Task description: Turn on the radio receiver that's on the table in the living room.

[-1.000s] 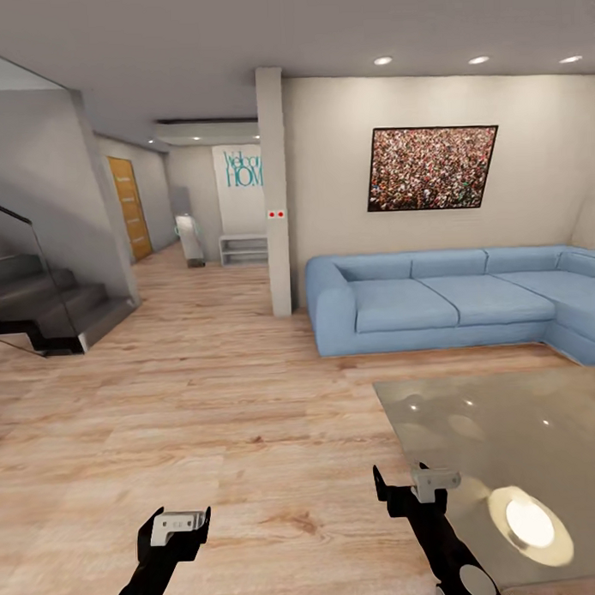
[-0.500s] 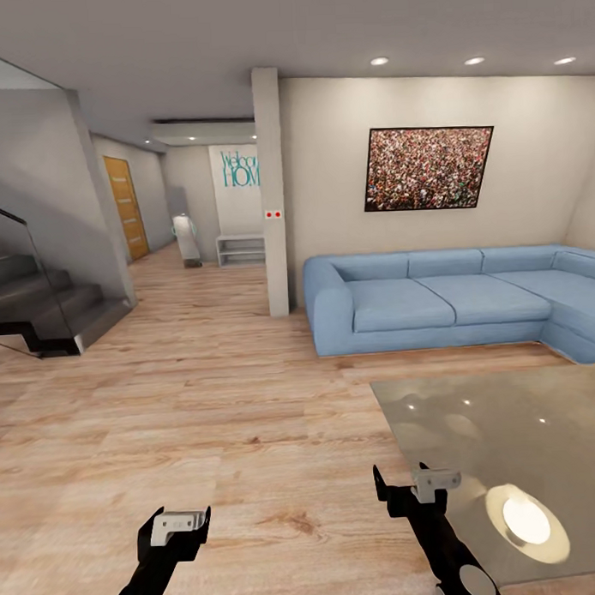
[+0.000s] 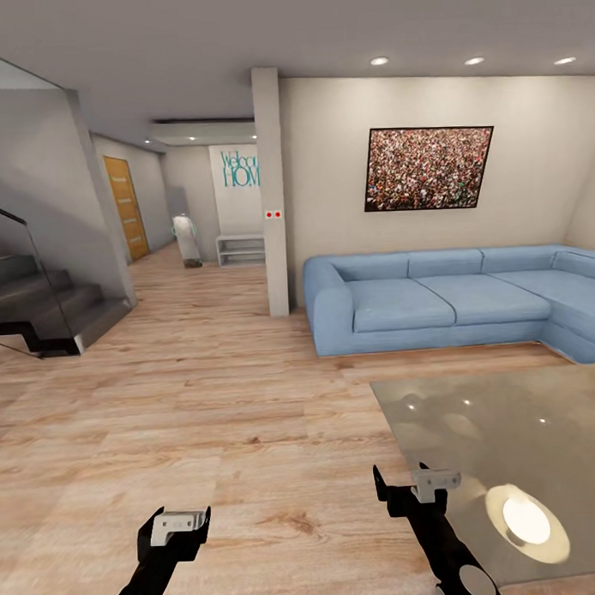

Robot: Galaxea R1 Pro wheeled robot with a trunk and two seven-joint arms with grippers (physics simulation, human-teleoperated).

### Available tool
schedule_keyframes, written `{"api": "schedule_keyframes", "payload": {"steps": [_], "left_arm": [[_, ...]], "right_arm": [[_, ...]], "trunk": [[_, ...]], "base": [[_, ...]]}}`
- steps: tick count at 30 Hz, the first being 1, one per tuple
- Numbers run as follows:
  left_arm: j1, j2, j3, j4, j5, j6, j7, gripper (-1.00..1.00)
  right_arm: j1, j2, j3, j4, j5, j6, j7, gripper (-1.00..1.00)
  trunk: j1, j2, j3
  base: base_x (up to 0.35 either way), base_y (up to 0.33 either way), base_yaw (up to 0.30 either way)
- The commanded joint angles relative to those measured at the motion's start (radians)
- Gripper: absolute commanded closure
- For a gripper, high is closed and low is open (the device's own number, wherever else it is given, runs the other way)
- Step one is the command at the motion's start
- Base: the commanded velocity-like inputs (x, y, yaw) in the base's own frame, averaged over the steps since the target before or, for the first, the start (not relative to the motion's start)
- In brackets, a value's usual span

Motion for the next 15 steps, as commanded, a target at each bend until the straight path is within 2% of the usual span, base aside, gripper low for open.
{"api": "schedule_keyframes", "payload": {"steps": [1,11,15], "left_arm": [[0.0,0.0,0.0,0.0,0.0,0.0,0.0,-1.0],[0.0,0.0,0.0,0.001,0.0,0.0,0.0,-1.0],[0.0,0.0,0.0,0.001,0.0,0.0,0.0,-1.0]], "right_arm": [[0.0,0.0,0.0,0.0,0.0,0.0,0.0,-1.0],[0.0,0.0,0.0,0.0,0.0,0.0,0.0,-1.0],[0.0,0.0,0.0,0.0,0.0,0.0,0.001,-1.0]], "trunk": [[0.0,0.0,0.0],[0.0,0.0,0.0],[0.0,0.0,0.001]], "base": [[0.0,0.0,0.0],[0.0,0.0,0.0],[0.0,0.0,-0.128]]}}
